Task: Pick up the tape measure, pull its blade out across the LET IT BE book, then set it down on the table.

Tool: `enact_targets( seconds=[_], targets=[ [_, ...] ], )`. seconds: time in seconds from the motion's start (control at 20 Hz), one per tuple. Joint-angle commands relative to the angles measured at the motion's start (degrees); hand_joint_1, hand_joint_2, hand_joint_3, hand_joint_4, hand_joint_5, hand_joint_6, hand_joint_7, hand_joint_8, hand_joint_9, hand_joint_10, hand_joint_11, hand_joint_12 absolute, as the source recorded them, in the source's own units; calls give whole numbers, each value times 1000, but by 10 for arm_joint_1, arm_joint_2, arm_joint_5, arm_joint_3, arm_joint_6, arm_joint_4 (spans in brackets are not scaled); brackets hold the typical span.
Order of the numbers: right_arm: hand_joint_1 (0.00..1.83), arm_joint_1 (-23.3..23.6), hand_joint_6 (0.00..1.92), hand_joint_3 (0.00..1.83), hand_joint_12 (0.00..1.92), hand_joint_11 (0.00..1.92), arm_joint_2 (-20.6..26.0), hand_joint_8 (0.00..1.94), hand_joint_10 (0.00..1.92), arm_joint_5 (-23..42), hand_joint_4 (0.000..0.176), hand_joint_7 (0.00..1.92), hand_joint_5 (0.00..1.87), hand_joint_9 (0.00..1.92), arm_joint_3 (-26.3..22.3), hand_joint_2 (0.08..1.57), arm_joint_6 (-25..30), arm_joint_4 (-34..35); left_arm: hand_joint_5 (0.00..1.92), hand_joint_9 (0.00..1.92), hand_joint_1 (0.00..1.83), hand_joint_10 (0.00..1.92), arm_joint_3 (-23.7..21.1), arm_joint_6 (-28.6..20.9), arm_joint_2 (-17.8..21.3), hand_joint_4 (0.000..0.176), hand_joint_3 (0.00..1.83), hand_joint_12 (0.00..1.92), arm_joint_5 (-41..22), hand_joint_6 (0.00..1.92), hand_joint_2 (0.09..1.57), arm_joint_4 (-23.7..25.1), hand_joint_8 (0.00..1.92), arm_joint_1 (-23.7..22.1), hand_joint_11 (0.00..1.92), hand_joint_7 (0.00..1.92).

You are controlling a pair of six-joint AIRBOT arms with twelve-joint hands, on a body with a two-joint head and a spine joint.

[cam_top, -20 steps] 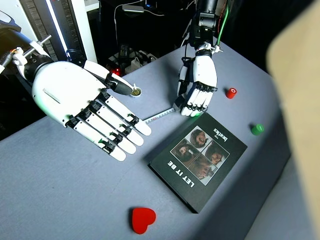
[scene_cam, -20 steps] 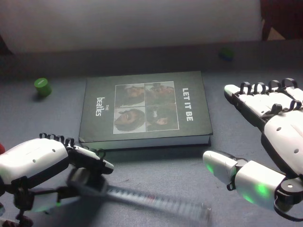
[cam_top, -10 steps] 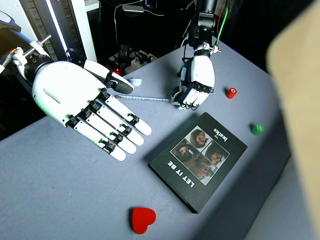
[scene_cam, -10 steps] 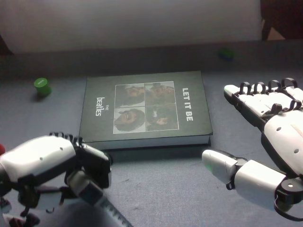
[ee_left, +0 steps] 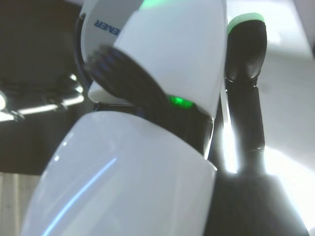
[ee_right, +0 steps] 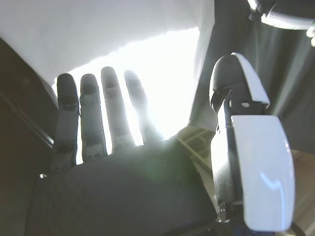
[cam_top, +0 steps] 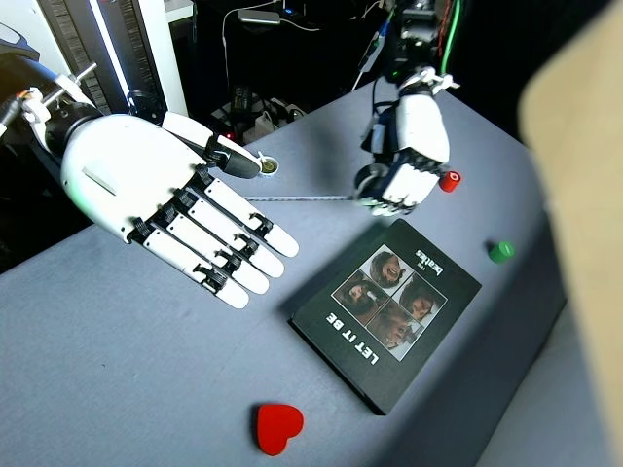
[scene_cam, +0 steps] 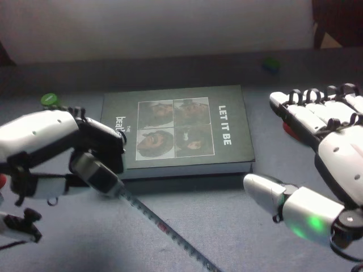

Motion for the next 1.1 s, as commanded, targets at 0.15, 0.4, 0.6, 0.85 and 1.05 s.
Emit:
enact_targets(
  seconds=[0.15,0.4,0.6,0.85,1.05],
  targets=[
    [122,71,0,0,689,0,-5,1,2,-38,0,189,137,158,5,1145,-46,-28,890,1013,1495,941,-16,10,34,0,1,1464,48,971,1077,-28,568,-59,888,1131],
    [355,175,8,0,536,0,-50,2,3,-17,0,187,158,145,31,1076,-147,79,883,1006,1495,951,-38,231,53,0,0,1463,216,976,1079,-154,581,-211,891,1125],
    [652,202,16,0,1055,0,-66,10,22,15,0,331,302,316,57,1080,-169,113,881,999,1494,965,-49,580,52,0,0,1454,292,979,1082,-408,625,-324,901,1096],
    [830,232,19,1,1120,57,-91,15,25,24,0,490,439,457,91,1104,-187,119,880,1001,1494,964,-54,785,52,0,0,1468,271,980,1083,-667,628,-353,885,1097],
    [895,242,15,0,1143,161,-95,12,26,15,0,622,545,568,92,1100,-188,121,874,989,1493,975,-75,1039,51,0,0,1462,191,990,1084,-937,622,-383,893,1102]
  ],
)
